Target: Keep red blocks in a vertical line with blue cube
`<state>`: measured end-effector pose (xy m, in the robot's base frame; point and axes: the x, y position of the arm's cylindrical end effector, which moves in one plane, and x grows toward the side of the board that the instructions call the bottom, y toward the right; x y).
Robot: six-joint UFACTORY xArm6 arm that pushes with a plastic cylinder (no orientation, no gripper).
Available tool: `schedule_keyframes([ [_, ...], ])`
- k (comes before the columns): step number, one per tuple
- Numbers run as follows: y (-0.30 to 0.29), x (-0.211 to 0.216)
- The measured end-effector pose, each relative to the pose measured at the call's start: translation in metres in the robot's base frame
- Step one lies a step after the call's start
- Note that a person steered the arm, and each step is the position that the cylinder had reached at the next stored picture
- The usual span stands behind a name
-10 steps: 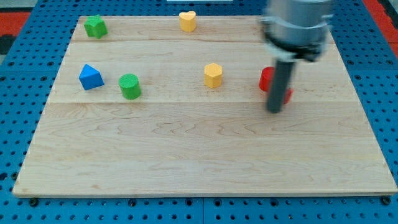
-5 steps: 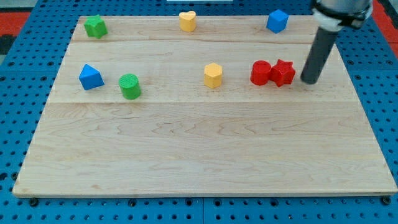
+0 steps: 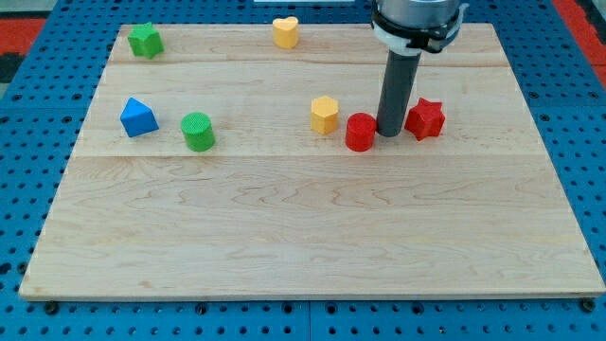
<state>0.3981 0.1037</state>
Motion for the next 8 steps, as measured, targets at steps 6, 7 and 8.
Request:
schedule_keyframes([
  [6, -0.055, 0.050],
  [7, 0.061, 0.140],
  [8, 0.057, 0.080],
])
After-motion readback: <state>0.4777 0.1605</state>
